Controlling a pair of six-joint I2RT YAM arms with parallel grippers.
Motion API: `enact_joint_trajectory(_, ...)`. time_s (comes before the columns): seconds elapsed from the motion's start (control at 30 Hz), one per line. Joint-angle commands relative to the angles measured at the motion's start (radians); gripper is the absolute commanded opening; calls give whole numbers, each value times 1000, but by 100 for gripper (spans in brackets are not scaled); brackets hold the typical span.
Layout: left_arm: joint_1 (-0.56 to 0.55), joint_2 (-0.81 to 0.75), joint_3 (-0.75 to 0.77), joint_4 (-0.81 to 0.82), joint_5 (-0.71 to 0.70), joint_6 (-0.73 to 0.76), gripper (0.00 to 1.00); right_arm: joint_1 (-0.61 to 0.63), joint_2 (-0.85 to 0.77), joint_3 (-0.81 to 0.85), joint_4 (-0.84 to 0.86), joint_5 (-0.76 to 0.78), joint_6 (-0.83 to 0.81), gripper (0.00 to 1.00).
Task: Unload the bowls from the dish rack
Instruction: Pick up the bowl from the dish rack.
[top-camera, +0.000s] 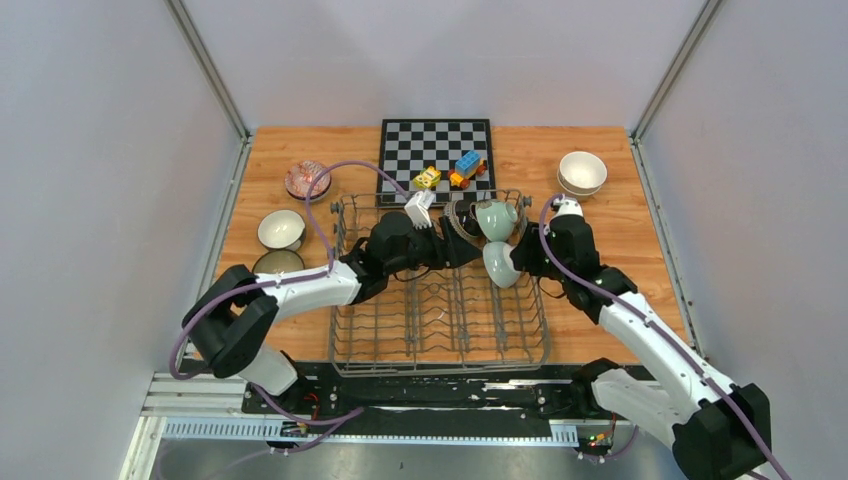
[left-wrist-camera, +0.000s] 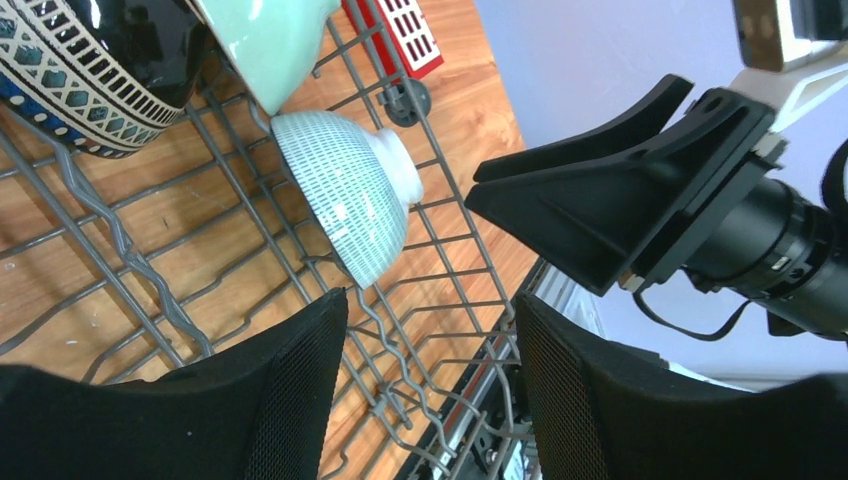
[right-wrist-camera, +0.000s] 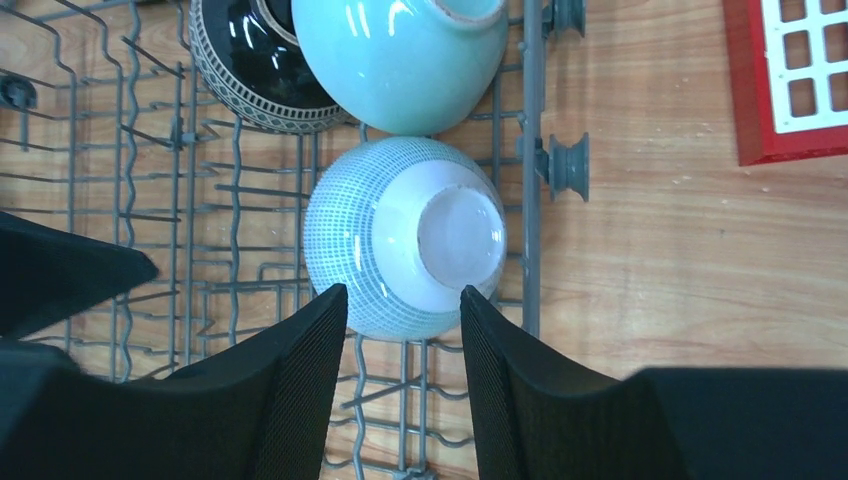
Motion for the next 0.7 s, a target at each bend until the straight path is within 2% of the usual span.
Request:
enact_joint_trajectory(0.0, -4, 61, 24, 86, 22, -31, 64, -42, 33, -16, 96, -76, 37, 48)
enact_joint_trajectory(0.3, -4, 170, 36, 168, 58, -90, 61, -84, 108, -24, 164, -129, 43, 44)
enact_joint_trajectory(0.67, -5, 284, 84, 224, 106, -151, 55, -100, 122, -28, 175, -137, 55, 43)
